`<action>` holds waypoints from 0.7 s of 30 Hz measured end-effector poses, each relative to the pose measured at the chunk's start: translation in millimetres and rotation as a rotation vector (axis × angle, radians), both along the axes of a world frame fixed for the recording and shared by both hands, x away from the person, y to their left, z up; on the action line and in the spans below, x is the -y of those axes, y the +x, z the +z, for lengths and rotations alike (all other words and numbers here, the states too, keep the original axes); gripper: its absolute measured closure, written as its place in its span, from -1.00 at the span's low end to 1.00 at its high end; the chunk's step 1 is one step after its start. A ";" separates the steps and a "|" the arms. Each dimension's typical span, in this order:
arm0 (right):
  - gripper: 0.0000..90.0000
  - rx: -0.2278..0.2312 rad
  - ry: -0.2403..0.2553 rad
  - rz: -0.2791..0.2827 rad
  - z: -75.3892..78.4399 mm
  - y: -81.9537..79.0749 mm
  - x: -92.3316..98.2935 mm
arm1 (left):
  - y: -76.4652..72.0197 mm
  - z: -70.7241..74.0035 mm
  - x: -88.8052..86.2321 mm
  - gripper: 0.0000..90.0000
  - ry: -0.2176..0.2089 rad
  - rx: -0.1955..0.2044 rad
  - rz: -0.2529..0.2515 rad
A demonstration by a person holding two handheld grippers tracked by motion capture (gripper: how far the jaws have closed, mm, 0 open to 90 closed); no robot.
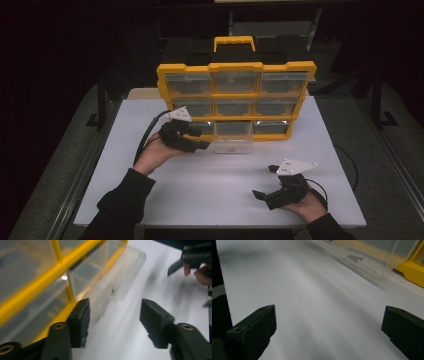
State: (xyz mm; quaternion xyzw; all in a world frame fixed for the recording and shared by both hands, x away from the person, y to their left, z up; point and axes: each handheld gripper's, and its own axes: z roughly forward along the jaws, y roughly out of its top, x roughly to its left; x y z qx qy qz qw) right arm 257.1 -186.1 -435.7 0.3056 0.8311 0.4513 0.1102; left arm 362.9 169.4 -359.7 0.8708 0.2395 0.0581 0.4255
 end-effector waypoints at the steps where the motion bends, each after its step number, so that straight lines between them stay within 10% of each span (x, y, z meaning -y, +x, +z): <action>1: -1.00 0.000 0.000 0.000 0.0 0.0 -0.1 | -3.8 -2.8 -5.4 -0.21 -0.003 -0.002 0.008; 21: -1.00 -0.001 -0.006 0.000 -1.3 0.4 -0.4 | -72.9 -59.8 -70.6 -1.00 -0.021 0.047 0.099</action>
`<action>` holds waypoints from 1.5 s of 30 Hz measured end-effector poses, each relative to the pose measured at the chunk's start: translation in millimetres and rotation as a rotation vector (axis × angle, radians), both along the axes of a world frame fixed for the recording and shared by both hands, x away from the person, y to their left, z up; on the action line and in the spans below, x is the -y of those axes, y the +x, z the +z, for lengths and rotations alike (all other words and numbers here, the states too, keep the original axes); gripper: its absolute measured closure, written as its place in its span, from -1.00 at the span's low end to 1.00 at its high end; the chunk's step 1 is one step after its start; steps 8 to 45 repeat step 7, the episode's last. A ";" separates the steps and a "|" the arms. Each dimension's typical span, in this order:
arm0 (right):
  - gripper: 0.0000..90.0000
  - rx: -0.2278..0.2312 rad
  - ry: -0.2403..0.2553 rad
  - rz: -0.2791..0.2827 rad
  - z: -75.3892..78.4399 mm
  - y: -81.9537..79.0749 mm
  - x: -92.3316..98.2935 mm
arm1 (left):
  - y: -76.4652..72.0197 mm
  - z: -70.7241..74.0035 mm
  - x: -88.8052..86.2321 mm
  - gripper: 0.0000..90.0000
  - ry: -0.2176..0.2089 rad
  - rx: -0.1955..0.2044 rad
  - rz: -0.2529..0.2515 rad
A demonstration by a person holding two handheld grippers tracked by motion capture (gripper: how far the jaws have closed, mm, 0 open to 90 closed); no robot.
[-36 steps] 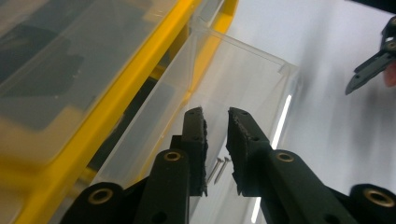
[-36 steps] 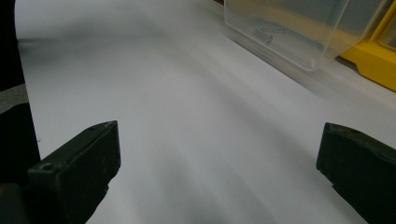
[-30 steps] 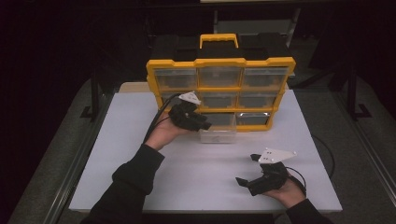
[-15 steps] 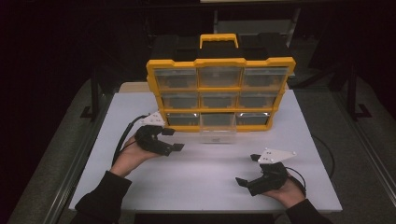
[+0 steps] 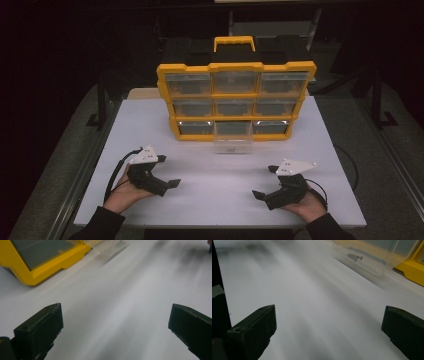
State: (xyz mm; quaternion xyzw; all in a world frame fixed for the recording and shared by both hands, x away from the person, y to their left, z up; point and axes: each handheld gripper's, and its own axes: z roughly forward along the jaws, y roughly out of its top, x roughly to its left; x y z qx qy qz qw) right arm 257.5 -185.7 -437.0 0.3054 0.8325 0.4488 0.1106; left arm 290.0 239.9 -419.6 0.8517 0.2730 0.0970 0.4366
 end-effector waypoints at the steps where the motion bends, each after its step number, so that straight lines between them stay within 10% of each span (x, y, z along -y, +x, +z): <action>1: -1.00 0.001 -0.001 0.000 0.0 0.0 0.3 | -1.7 -2.4 -0.6 -1.00 -0.005 0.001 -0.006; 45: -1.00 -0.002 -0.002 -0.002 -0.5 0.5 0.5 | -4.1 -6.5 -2.4 -1.00 -0.010 0.001 -0.012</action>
